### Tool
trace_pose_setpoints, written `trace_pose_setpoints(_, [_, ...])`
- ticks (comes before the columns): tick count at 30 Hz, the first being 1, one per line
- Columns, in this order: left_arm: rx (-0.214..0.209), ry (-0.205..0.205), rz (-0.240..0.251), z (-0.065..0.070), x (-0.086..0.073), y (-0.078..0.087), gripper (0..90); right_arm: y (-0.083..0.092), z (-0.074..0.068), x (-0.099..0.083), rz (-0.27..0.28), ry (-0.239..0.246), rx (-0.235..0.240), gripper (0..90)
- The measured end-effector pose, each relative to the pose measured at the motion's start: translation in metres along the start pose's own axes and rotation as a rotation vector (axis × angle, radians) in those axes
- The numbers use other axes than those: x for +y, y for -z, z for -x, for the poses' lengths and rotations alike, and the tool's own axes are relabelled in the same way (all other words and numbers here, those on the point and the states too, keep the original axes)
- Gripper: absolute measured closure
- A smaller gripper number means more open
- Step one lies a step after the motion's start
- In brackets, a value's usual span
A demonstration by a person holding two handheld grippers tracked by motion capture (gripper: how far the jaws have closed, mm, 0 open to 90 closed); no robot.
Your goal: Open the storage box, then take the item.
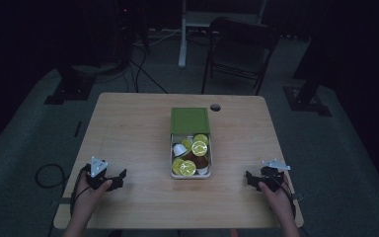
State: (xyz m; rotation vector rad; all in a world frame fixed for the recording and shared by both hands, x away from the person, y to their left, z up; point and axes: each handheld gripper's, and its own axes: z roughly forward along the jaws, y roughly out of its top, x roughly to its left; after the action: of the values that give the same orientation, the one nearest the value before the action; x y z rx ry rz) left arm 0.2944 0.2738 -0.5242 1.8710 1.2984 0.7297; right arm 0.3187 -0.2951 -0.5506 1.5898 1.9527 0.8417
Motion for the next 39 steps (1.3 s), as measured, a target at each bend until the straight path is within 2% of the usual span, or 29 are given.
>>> trace_pose_setpoints(7, [0.025, -0.002, -0.034, -0.007, -0.006, -0.003, 9.4, 0.0, 0.0, 0.001, 0.0, 0.006, 0.005, 10.4])
trace_pose_setpoints(13, [0.023, -0.026, -0.068, -0.01, -0.01, -0.006, 9.4, -0.001, 0.0, 0.001, 0.0, 0.007, 0.005, 10.4])
trace_pose_setpoints(22, [0.017, -0.028, -0.091, -0.012, -0.013, -0.01, 9.4, 0.001, -0.004, 0.002, -0.022, -0.008, 0.0, 10.5])
trace_pose_setpoints(23, [0.017, -0.033, -0.094, -0.012, -0.013, -0.01, 9.4, 0.002, -0.007, 0.004, -0.024, -0.026, 0.02, 10.5])
trace_pose_setpoints(30, [0.016, -0.022, -0.105, -0.013, -0.015, -0.012, 9.4, 0.014, -0.02, 0.013, 0.001, -0.02, 0.059, 10.5])
trace_pose_setpoints(32, [0.025, -0.013, -0.09, -0.013, -0.014, -0.012, 9.4, 0.018, -0.024, 0.016, 0.008, -0.005, 0.075, 10.6])
trace_pose_setpoints(39, [0.028, -0.036, -0.122, -0.011, -0.014, -0.014, 9.4, 0.032, -0.043, 0.03, 0.032, 0.022, 0.11, 13.2])
